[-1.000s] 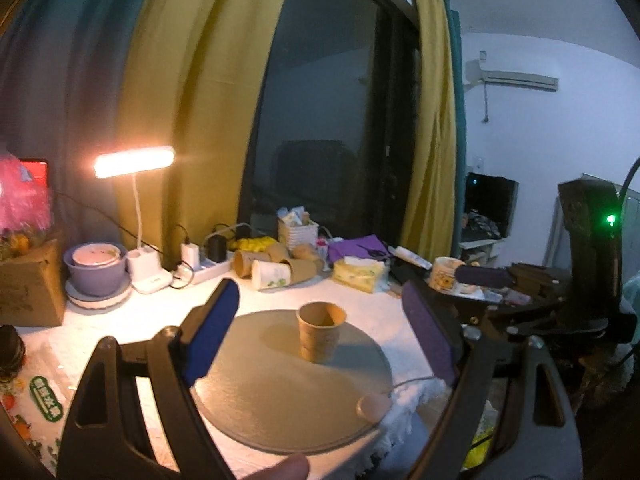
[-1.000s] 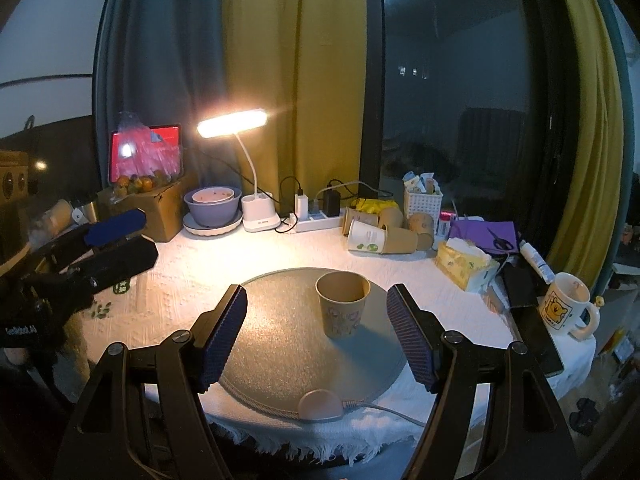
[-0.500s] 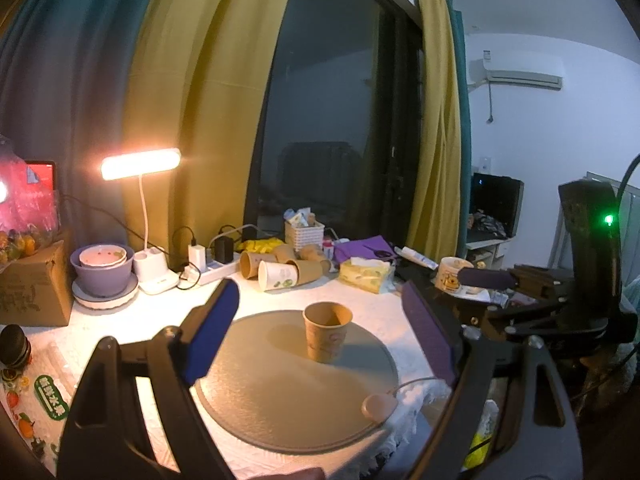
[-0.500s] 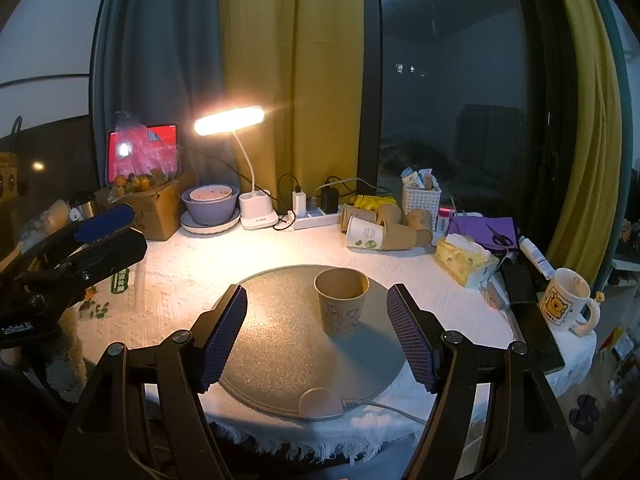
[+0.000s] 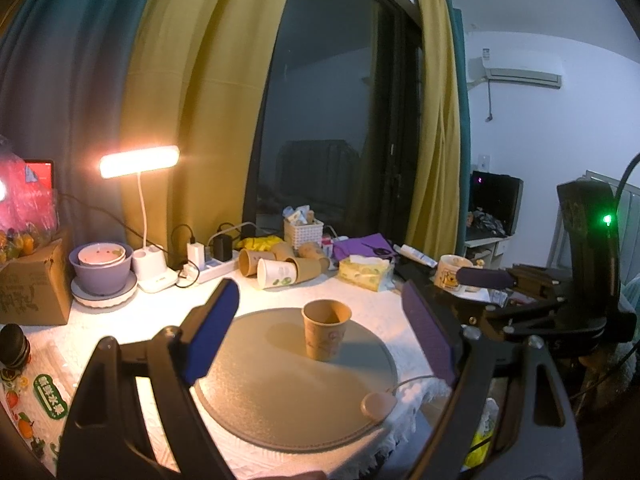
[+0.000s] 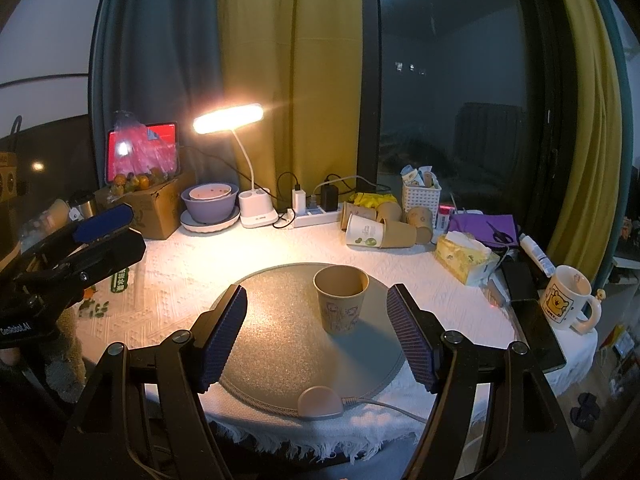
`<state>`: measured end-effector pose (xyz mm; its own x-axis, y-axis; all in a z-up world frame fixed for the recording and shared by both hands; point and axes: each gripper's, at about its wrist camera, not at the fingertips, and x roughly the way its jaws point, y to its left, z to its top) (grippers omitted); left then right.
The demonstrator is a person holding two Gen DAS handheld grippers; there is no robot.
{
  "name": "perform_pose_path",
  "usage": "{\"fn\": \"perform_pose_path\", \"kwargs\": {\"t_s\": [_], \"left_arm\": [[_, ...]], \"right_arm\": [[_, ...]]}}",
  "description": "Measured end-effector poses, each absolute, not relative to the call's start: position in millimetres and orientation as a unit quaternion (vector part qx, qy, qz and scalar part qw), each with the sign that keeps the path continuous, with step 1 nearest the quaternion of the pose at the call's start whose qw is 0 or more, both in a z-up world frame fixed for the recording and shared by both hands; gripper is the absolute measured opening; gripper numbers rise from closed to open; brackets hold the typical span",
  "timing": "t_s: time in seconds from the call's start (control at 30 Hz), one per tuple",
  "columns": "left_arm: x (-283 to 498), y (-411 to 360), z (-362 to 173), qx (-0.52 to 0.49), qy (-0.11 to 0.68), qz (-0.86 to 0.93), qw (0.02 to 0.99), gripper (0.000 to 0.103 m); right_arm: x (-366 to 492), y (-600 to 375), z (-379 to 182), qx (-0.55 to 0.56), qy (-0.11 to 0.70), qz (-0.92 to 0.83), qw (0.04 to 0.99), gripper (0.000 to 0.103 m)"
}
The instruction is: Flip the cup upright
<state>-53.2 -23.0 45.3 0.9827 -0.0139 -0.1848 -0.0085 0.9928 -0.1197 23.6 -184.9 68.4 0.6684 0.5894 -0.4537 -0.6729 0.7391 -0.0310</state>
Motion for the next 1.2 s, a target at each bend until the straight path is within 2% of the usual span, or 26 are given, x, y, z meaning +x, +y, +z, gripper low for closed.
{"fn": "perform_pose_path", "kwargs": {"t_s": [1.2], "left_arm": [[-57.2, -22.8, 41.9, -0.061, 0.095, 0.002, 0.994, 0.085]], "right_arm": [[23.6, -183.7, 65.6, -0.098, 0.215, 0.347, 0.908, 0.075]]}}
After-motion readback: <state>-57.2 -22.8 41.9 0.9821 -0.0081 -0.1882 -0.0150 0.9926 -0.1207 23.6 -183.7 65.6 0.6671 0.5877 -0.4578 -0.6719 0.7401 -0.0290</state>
